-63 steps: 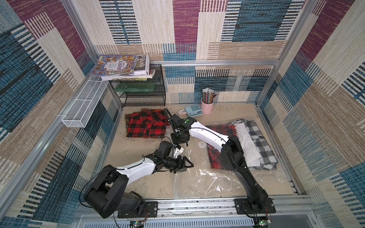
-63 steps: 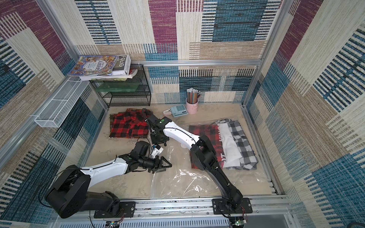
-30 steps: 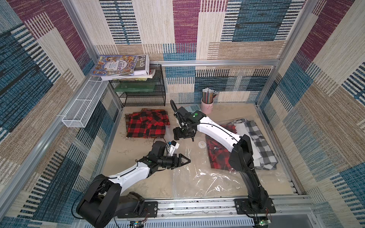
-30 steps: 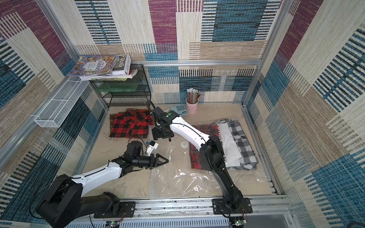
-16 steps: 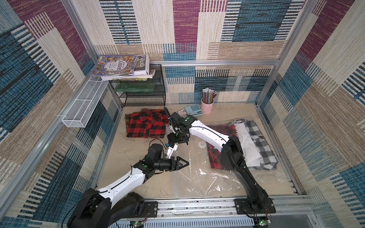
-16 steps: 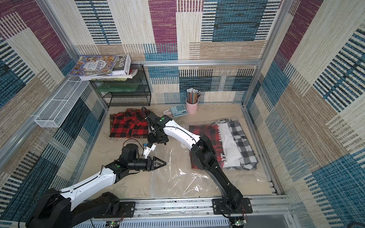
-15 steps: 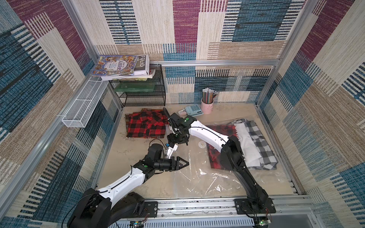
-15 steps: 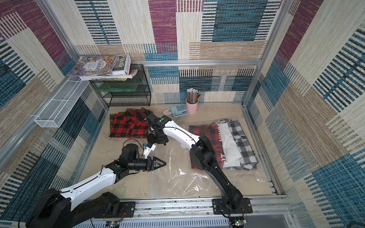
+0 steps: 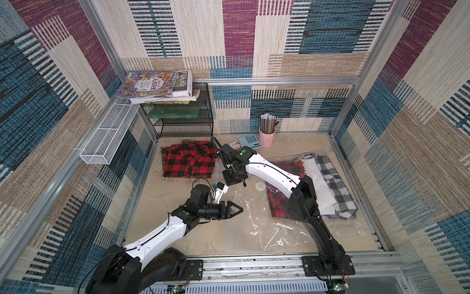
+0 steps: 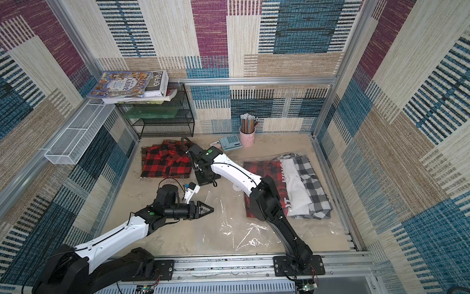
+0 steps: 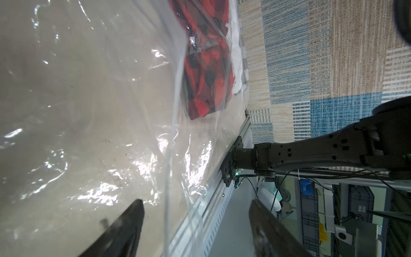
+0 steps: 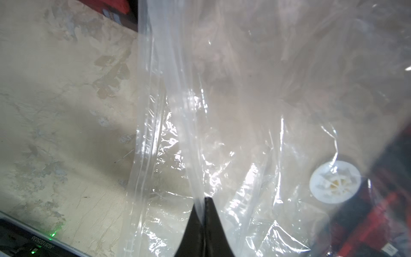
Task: Take the shirt out of the vacuum bag
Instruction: Open the vacuum bag at the center of the board.
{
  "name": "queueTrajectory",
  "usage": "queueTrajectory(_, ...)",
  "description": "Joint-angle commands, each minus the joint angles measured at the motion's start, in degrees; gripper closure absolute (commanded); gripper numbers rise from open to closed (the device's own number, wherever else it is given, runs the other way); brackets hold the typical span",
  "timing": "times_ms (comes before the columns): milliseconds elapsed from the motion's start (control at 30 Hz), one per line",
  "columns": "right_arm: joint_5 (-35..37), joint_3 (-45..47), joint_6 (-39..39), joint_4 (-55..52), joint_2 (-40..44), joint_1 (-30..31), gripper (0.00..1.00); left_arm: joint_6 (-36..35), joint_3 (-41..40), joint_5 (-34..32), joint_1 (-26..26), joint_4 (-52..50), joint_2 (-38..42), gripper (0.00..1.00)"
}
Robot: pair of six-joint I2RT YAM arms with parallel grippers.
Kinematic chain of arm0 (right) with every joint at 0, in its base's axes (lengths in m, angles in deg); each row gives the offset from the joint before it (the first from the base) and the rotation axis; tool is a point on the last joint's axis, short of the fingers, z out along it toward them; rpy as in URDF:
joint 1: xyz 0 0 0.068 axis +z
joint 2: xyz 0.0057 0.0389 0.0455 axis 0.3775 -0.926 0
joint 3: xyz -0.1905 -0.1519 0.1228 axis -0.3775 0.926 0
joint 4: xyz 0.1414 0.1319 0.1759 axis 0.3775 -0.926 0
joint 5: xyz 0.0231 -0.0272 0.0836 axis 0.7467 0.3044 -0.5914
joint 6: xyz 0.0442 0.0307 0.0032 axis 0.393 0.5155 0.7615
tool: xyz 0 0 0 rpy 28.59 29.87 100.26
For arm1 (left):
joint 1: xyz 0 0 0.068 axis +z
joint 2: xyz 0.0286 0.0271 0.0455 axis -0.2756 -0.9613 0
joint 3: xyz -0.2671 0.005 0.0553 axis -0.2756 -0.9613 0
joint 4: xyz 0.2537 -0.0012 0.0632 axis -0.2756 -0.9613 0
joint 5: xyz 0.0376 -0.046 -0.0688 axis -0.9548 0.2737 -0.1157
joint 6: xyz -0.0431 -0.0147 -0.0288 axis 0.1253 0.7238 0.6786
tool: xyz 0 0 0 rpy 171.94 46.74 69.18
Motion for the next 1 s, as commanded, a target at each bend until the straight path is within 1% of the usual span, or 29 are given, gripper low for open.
queueTrajectory(0, 1.9, -0.2, 1.1, -0.7, 2.1, -0.7, 1.0, -0.1, -0.5, -2.3, 0.1, 0.5, 0.4, 0.24)
queueTrajectory(133, 1.8, -0.4, 1.2, -0.3, 4.8, -1.1, 1.0, 1.0, -0.8, -7.3, 0.9, -2.1, 2.8, 0.22)
queueTrajectory(267, 1.8, -0.3, 1.4, -0.8, 6.9, -1.6, 1.0, 3.0, -1.1, -15.4, 2.7, -6.1, 8.0, 0.22)
queueTrajectory(400, 1.7, -0.4, 1.6, -0.8, 8.6, -1.6, 1.0, 4.8, -1.2, -18.7, 5.2, -9.1, 12.4, 0.24)
queueTrajectory(467, 1.7, -0.3, 1.6, -0.9, 9.1, -1.5, 1.0, 4.8, -0.3, -18.4, 6.5, -10.6, 12.5, 0.26)
queueTrajectory(600, 1.3, -0.4, 1.6, -0.6, 9.8, -0.8, 1.0, 4.1, 2.6, -15.2, 7.9, -10.6, 8.9, 0.27)
queueTrajectory(767, 1.3, -0.4, 1.8, -1.3, 10.2, -0.2, 1.0, 2.5, 8.2, -15.5, 8.3, -12.1, 6.2, 0.28)
queueTrajectory(900, 0.6, -0.3, 1.9, -0.8, 10.4, 0.1, 1.0, -2.1, 15.4, -12.6, 8.1, -16.8, 3.3, 0.29)
queueTrajectory(967, 0.2, -0.4, 2.0, -0.5, 10.3, 0.0, 1.0, -3.5, 17.2, -11.1, 7.8, -18.0, 2.2, 0.31)
